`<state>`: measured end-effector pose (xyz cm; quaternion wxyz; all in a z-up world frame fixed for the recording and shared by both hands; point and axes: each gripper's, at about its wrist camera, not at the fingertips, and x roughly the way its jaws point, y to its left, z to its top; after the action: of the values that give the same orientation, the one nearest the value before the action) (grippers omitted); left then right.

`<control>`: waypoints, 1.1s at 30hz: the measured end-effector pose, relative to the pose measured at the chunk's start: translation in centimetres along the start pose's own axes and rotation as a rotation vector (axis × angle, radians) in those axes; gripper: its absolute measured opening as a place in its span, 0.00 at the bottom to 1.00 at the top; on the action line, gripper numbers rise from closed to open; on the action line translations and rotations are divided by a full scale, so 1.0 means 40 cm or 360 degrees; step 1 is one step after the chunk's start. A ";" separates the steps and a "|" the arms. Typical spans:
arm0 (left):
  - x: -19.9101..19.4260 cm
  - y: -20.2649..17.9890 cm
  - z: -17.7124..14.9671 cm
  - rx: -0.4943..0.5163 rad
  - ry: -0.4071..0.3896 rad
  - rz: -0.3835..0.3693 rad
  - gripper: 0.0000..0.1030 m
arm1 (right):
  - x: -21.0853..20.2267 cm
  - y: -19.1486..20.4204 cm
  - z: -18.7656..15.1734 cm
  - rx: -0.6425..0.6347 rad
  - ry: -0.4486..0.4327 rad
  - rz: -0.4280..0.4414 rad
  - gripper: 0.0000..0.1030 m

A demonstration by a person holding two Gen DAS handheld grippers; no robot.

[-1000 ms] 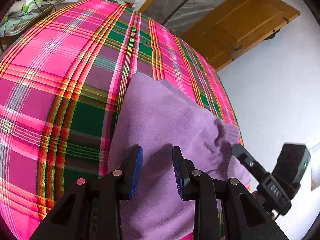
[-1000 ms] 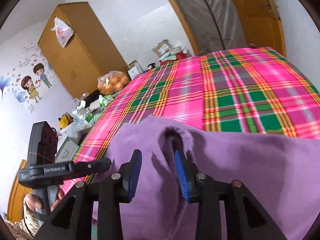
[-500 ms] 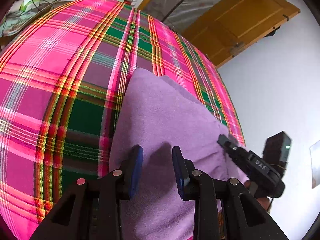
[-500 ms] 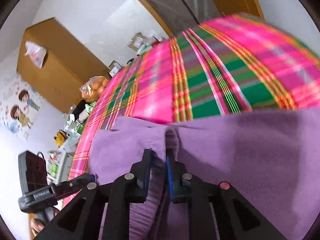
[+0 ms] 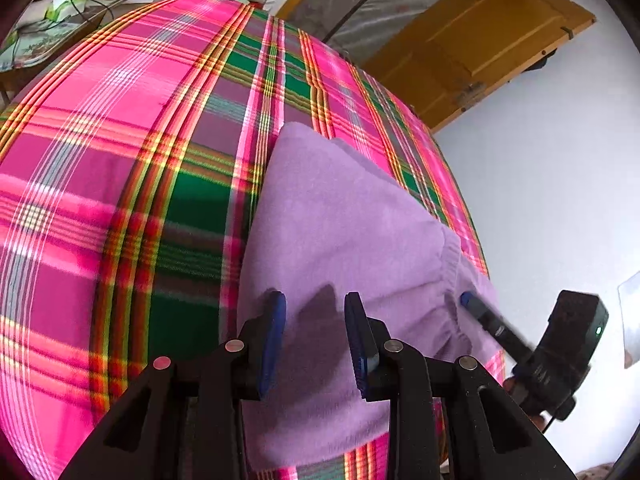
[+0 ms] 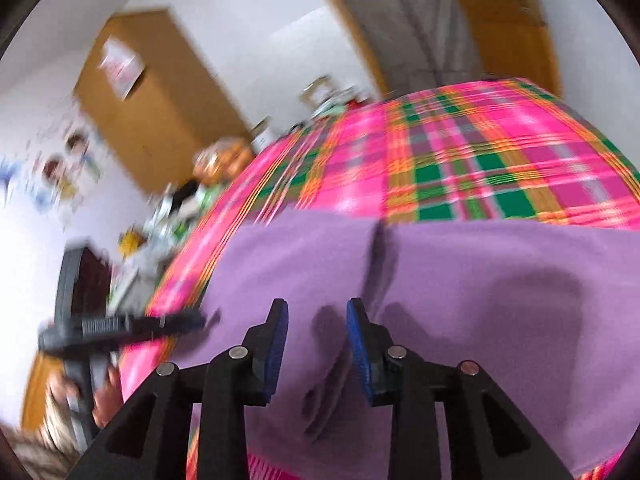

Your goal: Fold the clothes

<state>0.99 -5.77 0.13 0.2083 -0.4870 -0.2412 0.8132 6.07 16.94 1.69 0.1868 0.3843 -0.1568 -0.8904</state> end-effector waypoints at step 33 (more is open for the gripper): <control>-0.091 0.025 -0.136 -0.0013 -0.0025 0.0022 0.30 | -0.073 0.013 -0.115 -0.0039 0.0089 -0.0061 0.37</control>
<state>7.33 -7.63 -0.18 0.1987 -0.4831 -0.2428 0.8174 11.47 17.19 0.72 0.1788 0.4096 -0.1333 -0.8846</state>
